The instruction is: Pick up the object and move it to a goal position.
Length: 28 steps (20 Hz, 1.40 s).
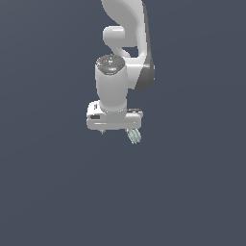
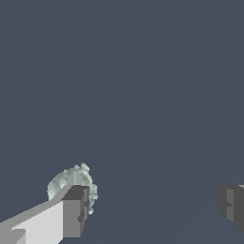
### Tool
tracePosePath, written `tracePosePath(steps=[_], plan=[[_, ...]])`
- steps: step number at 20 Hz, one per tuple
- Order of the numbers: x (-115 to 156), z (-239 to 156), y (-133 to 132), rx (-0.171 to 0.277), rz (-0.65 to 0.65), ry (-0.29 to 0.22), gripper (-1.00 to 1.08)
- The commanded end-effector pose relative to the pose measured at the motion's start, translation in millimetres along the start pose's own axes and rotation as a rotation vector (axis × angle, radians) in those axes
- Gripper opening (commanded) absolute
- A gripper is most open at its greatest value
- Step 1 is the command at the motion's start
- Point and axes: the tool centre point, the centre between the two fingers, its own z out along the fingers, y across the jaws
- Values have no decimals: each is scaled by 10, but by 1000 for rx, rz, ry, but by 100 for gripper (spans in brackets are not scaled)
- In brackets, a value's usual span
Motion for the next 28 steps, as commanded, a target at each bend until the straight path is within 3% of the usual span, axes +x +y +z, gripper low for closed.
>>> tracePosePath(steps=[1, 9, 21, 28], plan=[[11, -6, 29, 1, 1, 0, 100], [-61, 106, -116, 1, -48, -1, 100], [-514, 623, -794, 11, -299, -8, 100], [-679, 760, -984, 15, -375, -10, 100]])
